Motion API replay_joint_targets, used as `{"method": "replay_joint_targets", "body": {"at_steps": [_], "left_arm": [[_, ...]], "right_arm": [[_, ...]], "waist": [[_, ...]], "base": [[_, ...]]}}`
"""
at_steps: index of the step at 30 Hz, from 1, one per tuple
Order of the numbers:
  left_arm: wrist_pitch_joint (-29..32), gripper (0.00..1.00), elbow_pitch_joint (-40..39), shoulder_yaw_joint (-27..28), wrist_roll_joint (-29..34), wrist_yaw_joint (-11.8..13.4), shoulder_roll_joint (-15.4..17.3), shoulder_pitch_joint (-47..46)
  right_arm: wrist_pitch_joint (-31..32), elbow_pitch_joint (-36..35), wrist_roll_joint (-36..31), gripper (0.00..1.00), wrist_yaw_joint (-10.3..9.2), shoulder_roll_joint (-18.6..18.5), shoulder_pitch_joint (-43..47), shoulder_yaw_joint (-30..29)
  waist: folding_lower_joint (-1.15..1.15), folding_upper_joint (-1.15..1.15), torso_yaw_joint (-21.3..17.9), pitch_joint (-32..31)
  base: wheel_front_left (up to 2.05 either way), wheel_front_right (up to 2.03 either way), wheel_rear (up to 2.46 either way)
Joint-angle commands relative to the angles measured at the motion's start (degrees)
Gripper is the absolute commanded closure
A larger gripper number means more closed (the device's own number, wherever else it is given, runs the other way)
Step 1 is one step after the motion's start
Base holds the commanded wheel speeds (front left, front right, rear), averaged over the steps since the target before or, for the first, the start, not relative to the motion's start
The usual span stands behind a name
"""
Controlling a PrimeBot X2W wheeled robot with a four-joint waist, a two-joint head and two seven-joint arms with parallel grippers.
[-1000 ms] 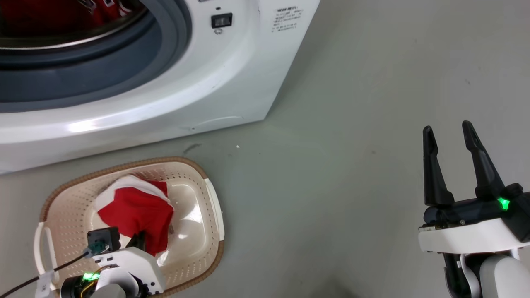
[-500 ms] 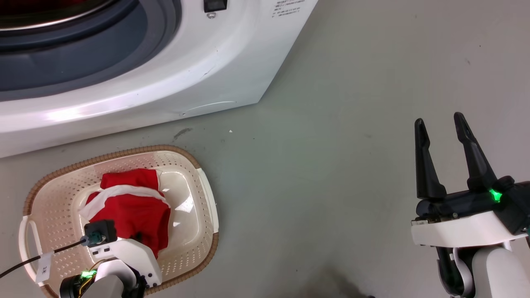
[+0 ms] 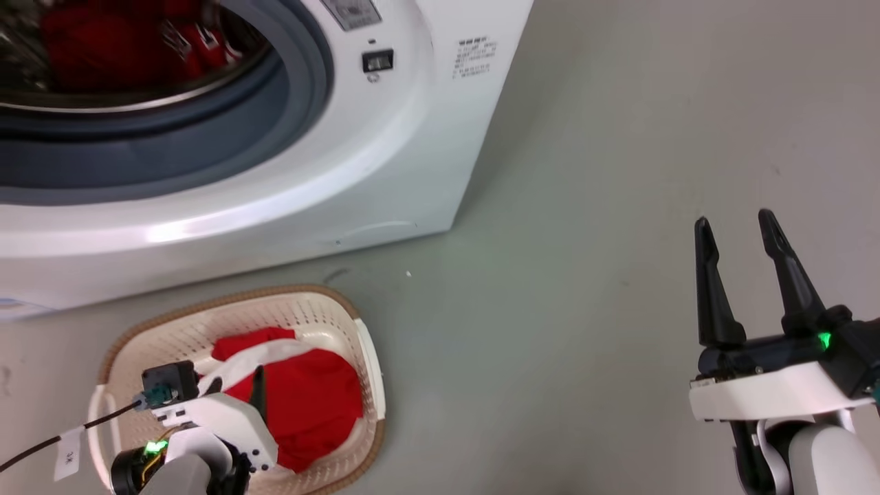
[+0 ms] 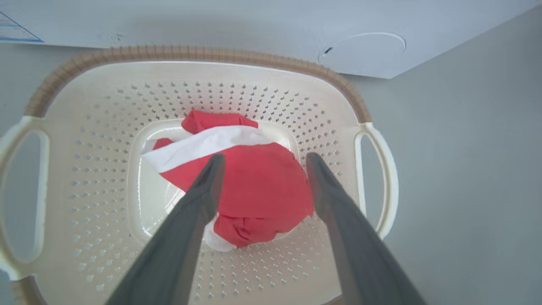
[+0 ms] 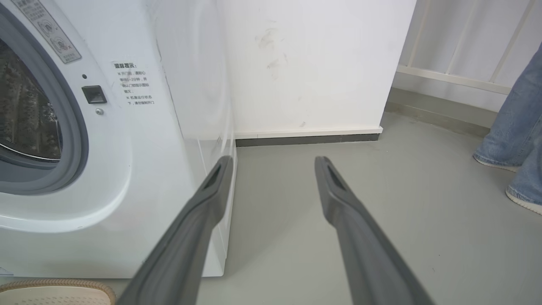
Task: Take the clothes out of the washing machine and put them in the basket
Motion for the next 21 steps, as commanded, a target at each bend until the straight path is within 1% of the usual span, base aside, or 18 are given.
{"method": "replay_joint_targets", "body": {"at_steps": [1,7,11,18,21], "left_arm": [[-0.3,0.0,-0.9,0.4,0.6,0.3,0.4,1.4],[-0.2,0.0,-13.1,4.8,5.1,2.0,0.7,5.6],[-0.3,0.0,-21.6,8.0,9.3,2.9,0.5,8.4],[-0.3,0.0,-35.5,13.5,15.4,2.4,-0.2,11.5],[-0.3,0.0,-39.1,14.8,17.5,2.1,0.0,10.9]], "right_arm": [[0.1,-0.3,-0.6,0.0,-0.02,0.0,0.6,-0.2],[1.6,-1.1,-0.9,0.0,-0.02,0.0,2.9,-0.7],[2.5,-1.8,-0.9,0.0,-0.02,0.0,4.0,-0.8],[3.3,-2.5,-0.7,0.0,-0.02,0.0,5.7,-0.6],[3.4,-3.0,-0.4,0.0,-0.02,0.0,6.1,-0.6]], "waist": [[0.0,0.0,1.2,-2.4],[0.0,0.0,2.6,-6.9],[0.0,0.0,3.1,-9.0],[0.0,0.0,2.9,-11.5],[0.0,0.0,2.4,-11.7]], "base": [[0.0,0.0,0.0],[0.0,0.0,0.0],[0.0,0.0,0.0],[0.0,0.0,0.0],[0.0,0.0,0.0]]}}
